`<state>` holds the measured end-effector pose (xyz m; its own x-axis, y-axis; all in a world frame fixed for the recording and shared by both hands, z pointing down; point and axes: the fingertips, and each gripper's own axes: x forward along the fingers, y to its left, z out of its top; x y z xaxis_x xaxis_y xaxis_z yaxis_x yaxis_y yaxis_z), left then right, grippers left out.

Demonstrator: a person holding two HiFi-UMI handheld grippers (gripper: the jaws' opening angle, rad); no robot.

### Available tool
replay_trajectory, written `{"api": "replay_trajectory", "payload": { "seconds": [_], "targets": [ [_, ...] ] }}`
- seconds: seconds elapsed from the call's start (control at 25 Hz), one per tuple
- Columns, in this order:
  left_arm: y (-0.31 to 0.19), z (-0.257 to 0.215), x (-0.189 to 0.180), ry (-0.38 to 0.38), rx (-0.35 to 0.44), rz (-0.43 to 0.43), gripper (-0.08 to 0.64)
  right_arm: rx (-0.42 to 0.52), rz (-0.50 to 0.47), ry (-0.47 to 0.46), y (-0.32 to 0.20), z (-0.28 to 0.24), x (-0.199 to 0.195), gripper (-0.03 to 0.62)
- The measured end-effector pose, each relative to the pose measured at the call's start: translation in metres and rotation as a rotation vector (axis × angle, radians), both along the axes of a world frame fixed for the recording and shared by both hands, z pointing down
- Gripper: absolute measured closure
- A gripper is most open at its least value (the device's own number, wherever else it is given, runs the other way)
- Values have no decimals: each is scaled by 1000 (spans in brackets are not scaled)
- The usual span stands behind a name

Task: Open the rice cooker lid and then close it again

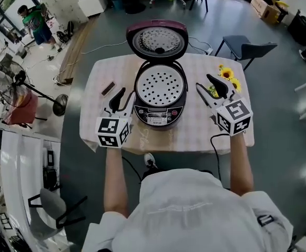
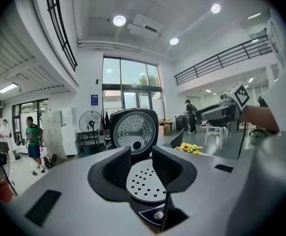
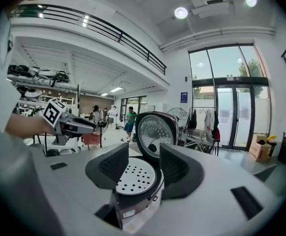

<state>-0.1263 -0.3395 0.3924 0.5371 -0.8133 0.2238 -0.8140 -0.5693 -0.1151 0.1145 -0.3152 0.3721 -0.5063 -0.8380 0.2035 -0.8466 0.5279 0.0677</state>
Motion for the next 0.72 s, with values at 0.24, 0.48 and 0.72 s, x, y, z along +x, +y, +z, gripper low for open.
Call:
{"api": "replay_trajectory", "payload": {
  "seconds": [0.24,0.48,0.72],
  "targets": [
    [-45,-7,-12,23,-18,118,413,-31,124,19,-19,-8,-16,399],
    [-77,-4,-16,45,-37,220,413,-56,205,47,-41,-13,-33,399],
    [-101,9,-9,57,-65,323,413,-73,256,126,-61,-12,-40,384]
  ]
}}
